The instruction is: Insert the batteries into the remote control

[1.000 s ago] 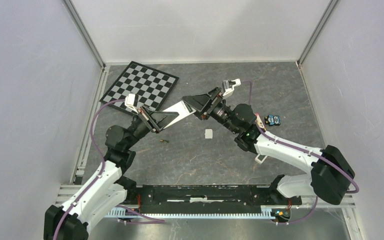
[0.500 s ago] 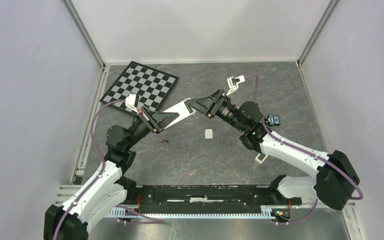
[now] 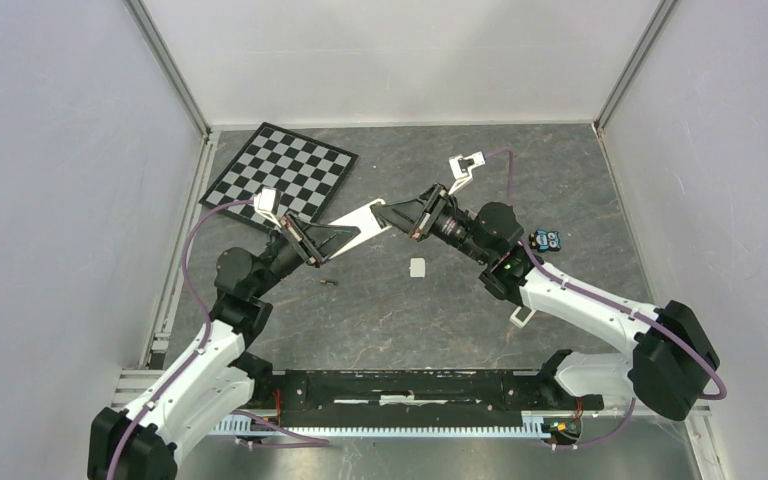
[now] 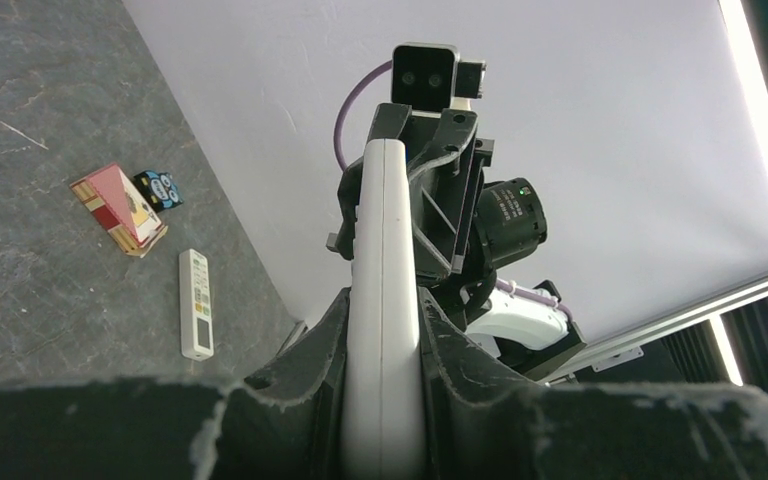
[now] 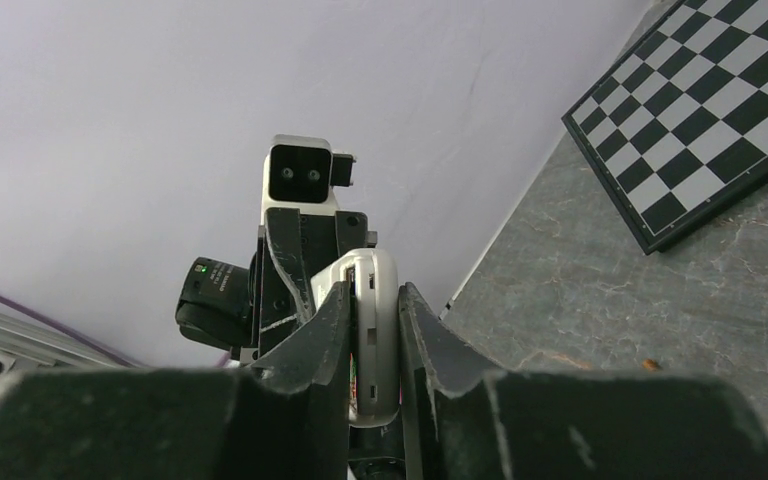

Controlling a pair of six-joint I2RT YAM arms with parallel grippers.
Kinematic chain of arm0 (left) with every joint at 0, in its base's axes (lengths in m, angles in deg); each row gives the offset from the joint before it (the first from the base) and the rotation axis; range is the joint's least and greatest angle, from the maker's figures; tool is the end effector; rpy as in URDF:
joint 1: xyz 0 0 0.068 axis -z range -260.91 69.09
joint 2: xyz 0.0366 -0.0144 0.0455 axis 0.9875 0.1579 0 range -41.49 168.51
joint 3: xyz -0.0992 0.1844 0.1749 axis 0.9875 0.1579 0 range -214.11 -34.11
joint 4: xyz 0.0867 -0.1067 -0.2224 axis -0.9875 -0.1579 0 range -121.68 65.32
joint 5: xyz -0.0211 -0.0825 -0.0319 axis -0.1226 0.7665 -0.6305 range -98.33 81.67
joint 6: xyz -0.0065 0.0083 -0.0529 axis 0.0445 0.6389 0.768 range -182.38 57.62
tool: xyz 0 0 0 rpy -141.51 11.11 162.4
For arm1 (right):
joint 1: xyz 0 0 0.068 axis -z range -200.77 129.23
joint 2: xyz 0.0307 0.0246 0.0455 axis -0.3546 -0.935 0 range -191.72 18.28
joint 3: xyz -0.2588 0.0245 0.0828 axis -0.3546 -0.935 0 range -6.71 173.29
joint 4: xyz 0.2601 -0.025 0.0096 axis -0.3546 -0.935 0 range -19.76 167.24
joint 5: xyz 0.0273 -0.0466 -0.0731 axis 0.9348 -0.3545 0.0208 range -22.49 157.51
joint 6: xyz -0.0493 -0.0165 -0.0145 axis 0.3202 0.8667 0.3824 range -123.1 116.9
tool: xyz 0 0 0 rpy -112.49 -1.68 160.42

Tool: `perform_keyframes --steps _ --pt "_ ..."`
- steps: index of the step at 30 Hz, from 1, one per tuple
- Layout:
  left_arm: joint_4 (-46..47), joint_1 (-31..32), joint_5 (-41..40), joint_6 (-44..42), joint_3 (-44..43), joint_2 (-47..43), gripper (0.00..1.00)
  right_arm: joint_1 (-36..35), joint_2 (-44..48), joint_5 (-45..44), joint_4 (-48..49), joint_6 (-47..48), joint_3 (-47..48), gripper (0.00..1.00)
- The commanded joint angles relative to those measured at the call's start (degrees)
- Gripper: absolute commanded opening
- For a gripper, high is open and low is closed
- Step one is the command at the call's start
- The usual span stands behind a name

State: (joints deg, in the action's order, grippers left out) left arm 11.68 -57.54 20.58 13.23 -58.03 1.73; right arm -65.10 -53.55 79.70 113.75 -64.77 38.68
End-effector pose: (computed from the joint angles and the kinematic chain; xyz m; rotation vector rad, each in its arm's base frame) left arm 0.1577 -0.0870 0.3008 -0.1858 1.5359 -1.7473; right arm 0.2028 0.2086 0.3279 0.0399 1.6251 1.6402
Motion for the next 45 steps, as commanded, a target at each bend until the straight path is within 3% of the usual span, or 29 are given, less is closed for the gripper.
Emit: perform_keyframes --steps 1,4,7,9,11,17,20,24,30,35,45 --pt "0.83 0.14 0.61 -3.32 -3.08 -0.76 0.02 0.04 0.68 -1.40 -3.69 5.18 0.71 0.20" --pt "-2.61 0.13 0.06 -5.70 -3.82 -1.60 0.02 0.10 1.04 -1.51 -5.30 5.97 1.73 0.38" --pt "-8.34 0.14 -1.05 -9.57 -5.15 -2.57 0.02 0.39 2.41 -1.06 -5.04 6.62 2.01 0.67" --pt "-14.25 0.15 -2.48 -13.53 -6.53 -3.18 0.02 0.95 3.95 -0.30 -4.15 7.70 1.68 0.78" --pt "-21.95 0.07 -4.86 -19.30 -8.50 -3.95 0.02 1.57 5.89 0.98 -3.99 10.29 1.47 0.83" --pt "-47.35 0.00 -18.70 -33.11 -15.89 -5.20 0.02 2.15 11.13 0.84 -11.76 25.11 0.34 0.87" --pt "-56.44 0.03 -27.92 -37.20 -19.32 -6.28 0.02 2.07 10.18 1.30 -17.48 32.93 0.29 0.87" --pt "-65.66 0.07 -41.65 -39.75 -22.85 -9.06 0.02 -0.07 5.18 3.05 -17.98 41.33 -1.69 0.85" --pt "-70.46 0.00 -48.74 -43.11 -26.83 -13.88 0.02 -10.05 -12.52 -3.42 -20.86 50.68 4.83 0.79" --pt "-72.84 0.02 -51.14 -44.23 -28.86 -16.81 0.02 -15.06 -26.74 -8.51 -23.45 56.76 14.54 0.81" --pt "-74.66 0.03 -51.63 -45.03 -31.06 -18.21 0.02 -16.97 -41.61 -9.85 -26.26 61.16 28.31 0.78"
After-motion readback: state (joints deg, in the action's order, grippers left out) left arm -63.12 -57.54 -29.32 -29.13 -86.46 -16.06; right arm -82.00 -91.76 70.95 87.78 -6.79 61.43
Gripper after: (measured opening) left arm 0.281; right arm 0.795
